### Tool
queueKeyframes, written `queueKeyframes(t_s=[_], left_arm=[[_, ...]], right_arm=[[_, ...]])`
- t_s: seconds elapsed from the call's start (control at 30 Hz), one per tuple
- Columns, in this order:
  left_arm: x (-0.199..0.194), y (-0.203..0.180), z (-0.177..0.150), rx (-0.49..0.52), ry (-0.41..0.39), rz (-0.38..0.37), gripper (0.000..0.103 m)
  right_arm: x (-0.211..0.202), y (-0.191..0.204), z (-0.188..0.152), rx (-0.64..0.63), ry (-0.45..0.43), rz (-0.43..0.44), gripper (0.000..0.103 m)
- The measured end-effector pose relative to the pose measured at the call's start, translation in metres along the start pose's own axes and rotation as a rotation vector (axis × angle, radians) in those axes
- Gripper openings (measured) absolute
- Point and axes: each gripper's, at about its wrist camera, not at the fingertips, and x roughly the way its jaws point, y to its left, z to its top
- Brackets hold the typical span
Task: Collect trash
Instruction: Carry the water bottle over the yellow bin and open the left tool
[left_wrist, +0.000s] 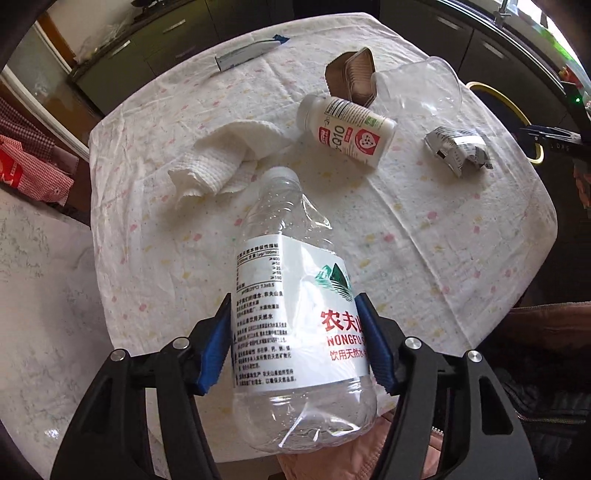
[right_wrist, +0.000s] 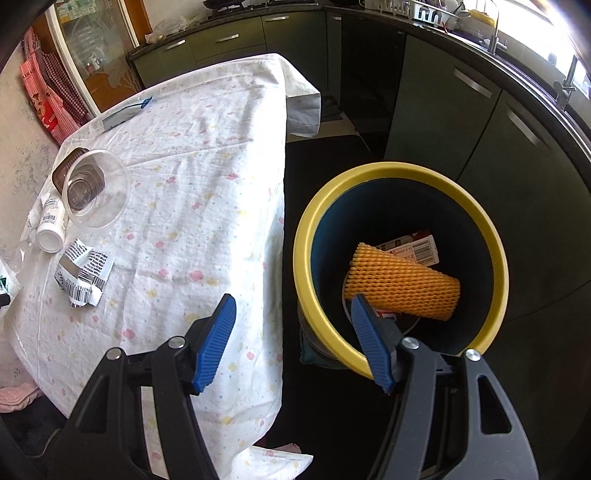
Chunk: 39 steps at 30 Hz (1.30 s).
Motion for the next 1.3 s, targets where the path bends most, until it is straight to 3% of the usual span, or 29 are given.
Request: queueKeyframes(t_s=[0.4,0.6,0.73,0.97,1.17,1.3], left_arm=[[-0.041,0.003,0.006,-0.013,-0.143,0.011,0.062],[-0.072,-0.017,0.028,0.049,-0.236,-0.004,0.062],[-0.096,-0.049,0.053,0.135,-0.293,-0.067,0.062],[-0.106,-0.128,0.116,0.296,-0.328,-0.268,0.062],[-0.08,-0.219,0.178,0.434,-0.262,-0.405,0.062],[-0.047,-0.272,0.217,0.473,-0.21,-0.448,0.063]], right_arm=[[0.0,0.0,-0.004,0.002,0.006,0.002,0.062],[-0.011,-0.007,-0.007,0.025,-0.021,-0.006,0.062],[-0.023,-0.022,-0.009,0.061,-0.05,-0.027,0.062],[-0.049,-0.063,-0.02,0.156,-0.106,-0.072,0.062],[-0.061,-0.091,-0.035,0.218,-0.131,-0.084,0.062],[-0.063,-0.108,-0.047,0.255,-0.131,-0.087,0.062]])
